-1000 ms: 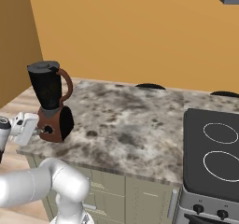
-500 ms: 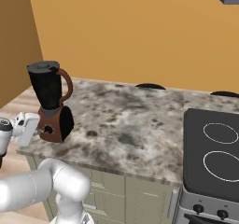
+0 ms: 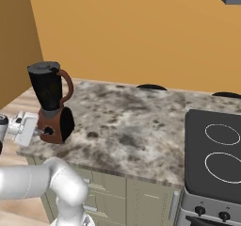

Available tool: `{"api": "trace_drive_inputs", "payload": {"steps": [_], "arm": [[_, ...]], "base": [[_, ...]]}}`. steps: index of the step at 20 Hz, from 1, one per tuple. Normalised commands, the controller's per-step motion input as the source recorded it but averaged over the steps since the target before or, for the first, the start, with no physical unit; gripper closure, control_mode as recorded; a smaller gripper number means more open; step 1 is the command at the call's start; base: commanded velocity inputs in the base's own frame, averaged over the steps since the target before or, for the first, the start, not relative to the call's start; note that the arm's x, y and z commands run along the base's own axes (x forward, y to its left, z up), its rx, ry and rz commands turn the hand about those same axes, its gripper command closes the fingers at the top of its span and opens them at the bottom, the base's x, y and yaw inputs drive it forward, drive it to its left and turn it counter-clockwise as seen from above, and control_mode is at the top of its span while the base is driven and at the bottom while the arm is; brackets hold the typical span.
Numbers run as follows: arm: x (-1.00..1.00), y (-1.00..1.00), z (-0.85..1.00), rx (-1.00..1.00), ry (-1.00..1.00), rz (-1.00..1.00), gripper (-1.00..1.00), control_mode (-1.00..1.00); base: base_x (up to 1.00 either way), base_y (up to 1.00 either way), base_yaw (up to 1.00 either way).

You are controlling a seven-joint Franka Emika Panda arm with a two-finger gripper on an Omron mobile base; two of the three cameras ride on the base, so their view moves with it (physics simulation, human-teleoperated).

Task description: Grab the lemons from the fridge, place them in the blender, close the lid, and turn on the blender to create a marinade.

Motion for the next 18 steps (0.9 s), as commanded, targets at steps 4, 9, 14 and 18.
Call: {"api": "trace_drive_inputs", "payload": {"steps": [4, 9, 14, 18], "arm": [[0.35, -0.25, -0.16, -0.01, -0.06, 0.19, 1.00, -1.00], [-0.06, -0.15, -0.07, 0.00, -0.11, 0.17, 1.00, -1.00], [0.00, -0.08, 0.02, 0.00, -0.06, 0.13, 1.00, -1.00], [-0.05, -0.12, 0.03, 0.00, -0.03, 0.09, 1.00, -1.00]], "base": [[0.00, 0.00, 0.00], [0.00, 0.00, 0.00], [0.00, 0.00, 0.00], [0.00, 0.00, 0.00]]}}
